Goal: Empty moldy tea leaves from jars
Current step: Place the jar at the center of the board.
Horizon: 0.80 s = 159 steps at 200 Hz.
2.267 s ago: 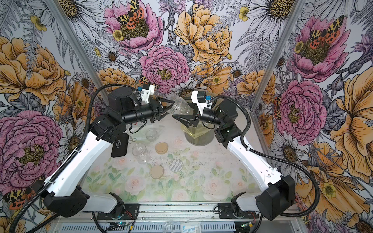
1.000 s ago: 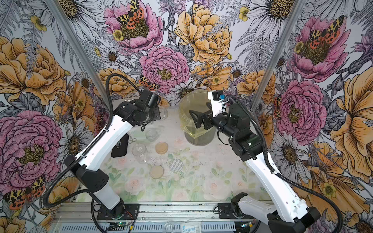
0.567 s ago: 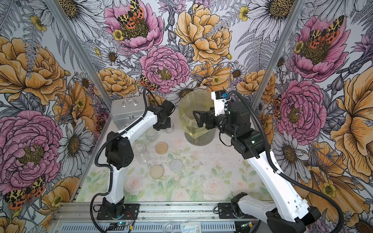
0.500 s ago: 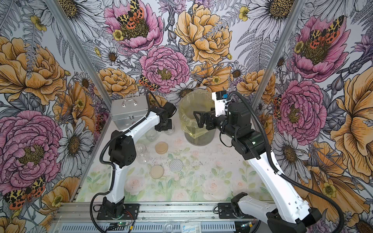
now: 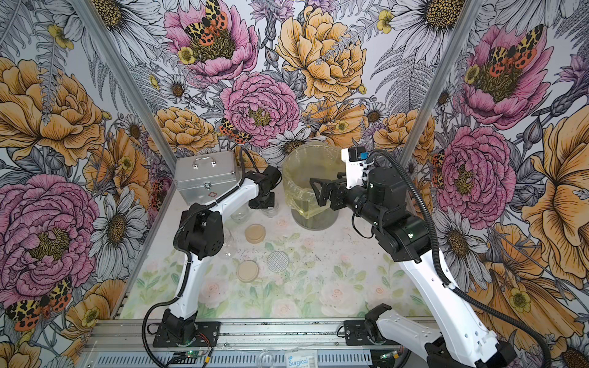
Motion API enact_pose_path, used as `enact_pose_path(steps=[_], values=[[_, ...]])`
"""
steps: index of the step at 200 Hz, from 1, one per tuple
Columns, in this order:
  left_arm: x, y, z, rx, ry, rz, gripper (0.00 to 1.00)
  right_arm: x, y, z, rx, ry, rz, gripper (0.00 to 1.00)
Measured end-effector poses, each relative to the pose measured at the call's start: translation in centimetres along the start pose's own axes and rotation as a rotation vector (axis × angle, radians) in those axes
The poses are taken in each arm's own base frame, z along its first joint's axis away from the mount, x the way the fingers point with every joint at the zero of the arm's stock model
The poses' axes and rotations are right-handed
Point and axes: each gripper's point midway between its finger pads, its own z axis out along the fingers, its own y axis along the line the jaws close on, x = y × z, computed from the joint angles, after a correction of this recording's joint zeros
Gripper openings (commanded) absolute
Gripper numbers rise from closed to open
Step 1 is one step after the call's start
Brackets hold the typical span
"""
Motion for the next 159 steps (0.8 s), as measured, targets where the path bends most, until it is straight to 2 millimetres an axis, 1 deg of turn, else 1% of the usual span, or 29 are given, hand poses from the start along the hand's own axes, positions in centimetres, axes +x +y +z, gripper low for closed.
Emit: enact_pose_path(steps=[13, 29, 47, 66, 89, 103, 117, 126, 135, 150, 159], values=[[0.0, 0.0, 0.1, 0.001, 0.0, 0.007, 0.28, 0.0, 0.0, 0.0, 0.0, 0.001, 0.001, 0.97], [0.0, -0.1, 0.2, 0.0, 0.001, 0.009, 0.37, 0.1, 0.0, 0.0, 0.0, 0.001, 0.001, 0.97], [0.0, -0.1, 0.2, 0.0, 0.001, 0.021, 0.42, 0.2, -0.1, 0.1, 0.001, 0.005, 0.002, 0.97], [-0.5, -0.2, -0.2, 0.008, -0.014, 0.022, 0.47, 0.3, -0.1, 0.1, 0.002, 0.008, 0.004, 0.97], [-1.3, -0.4, -1.0, 0.023, -0.04, 0.019, 0.53, 0.3, -0.1, 0.1, 0.002, 0.008, 0.009, 0.97], [-1.7, -0.3, -1.9, 0.032, -0.055, 0.019, 0.56, 0.3, -0.2, 0.1, 0.006, 0.008, 0.009, 0.97], [-2.3, -0.1, -3.6, 0.049, -0.086, 0.016, 0.59, 0.4, -0.4, 0.2, 0.018, 0.008, 0.01, 0.98], [-2.9, 0.3, -5.4, 0.065, -0.117, 0.005, 0.6, 0.5, -0.7, 0.3, 0.032, 0.01, 0.011, 0.98], [-3.5, 0.7, -7.7, 0.089, -0.159, -0.009, 0.62, 0.7, -1.2, 0.4, 0.053, 0.012, 0.012, 0.99], [-4.3, 1.7, -12.6, 0.135, -0.243, -0.034, 0.65, 1.2, -2.4, 0.6, 0.103, 0.017, 0.017, 0.99], [-4.5, 2.9, -16.3, 0.163, -0.31, -0.051, 0.67, 1.6, -3.4, 0.8, 0.142, 0.021, 0.024, 1.0]])
